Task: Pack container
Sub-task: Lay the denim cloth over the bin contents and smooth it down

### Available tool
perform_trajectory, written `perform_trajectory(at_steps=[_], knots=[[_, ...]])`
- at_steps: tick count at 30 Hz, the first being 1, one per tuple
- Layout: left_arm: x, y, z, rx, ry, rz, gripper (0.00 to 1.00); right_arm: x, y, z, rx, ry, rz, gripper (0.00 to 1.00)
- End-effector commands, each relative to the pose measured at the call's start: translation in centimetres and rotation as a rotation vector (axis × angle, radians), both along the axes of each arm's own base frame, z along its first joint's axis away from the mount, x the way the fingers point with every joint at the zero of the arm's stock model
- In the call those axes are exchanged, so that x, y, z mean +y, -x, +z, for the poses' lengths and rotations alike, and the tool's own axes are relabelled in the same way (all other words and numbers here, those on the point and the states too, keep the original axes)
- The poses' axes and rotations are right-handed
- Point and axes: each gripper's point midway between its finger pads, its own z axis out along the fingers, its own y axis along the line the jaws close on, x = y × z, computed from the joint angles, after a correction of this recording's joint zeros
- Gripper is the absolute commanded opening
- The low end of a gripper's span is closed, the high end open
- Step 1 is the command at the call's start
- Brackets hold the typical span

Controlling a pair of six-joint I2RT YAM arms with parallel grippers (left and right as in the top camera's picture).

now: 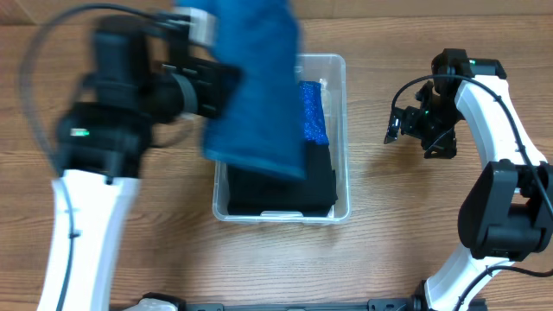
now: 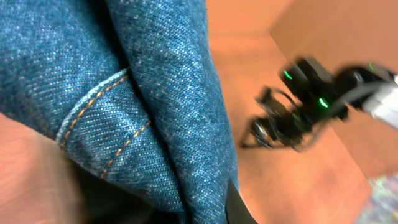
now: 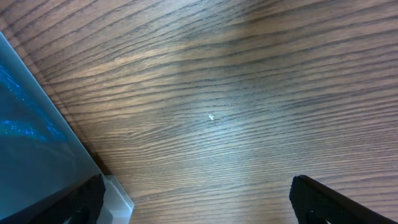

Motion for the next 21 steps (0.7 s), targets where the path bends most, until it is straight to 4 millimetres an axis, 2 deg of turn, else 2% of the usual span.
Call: perform_trajectory(at_steps=[1, 4, 10, 13, 16, 17, 20, 21], knots=[[-4.0, -0.3, -0.8, -0.016, -0.080, 0.098, 0.04, 0.3, -0.5, 1.7, -0.053, -0.013, 0.000, 1.00], [-7.3, -1.1, -4.1, 0.024, -0.143, 0.070, 0.04, 0.4, -0.4, 1.7, -0.051, -0.015, 0.000, 1.00], [-12.1, -3.5, -9.8, 0.112, -0.147, -0.026, 0.04, 0.4, -0.4, 1.7, -0.052, -0.014, 0.000, 1.00], [-13.0, -4.0, -12.2, 0.157, -0.156, -0.048, 0.04, 0.4, -0.5, 1.7, -0.054, -0.014, 0.000, 1.00], [-12.7, -4.2, -12.7, 0.169, -0.174, -0.036, 0.04, 0.4, -0.5, 1.7, -0.055, -0.014, 0.001, 1.00], [-10.9, -4.2, -13.4, 0.192, -0.225, 0.013, 0.09, 0.4, -0.5, 1.7, -0.055, -0.014, 0.001, 1.00], [-7.1, -4.1, -14.7, 0.237, -0.347, 0.115, 0.09, 0.3, -0.5, 1.7, -0.055, -0.014, 0.001, 1.00], [-5.1, -4.1, -15.3, 0.255, -0.412, 0.169, 0.12, 0.3, -0.5, 1.7, -0.055, -0.014, 0.001, 1.00]])
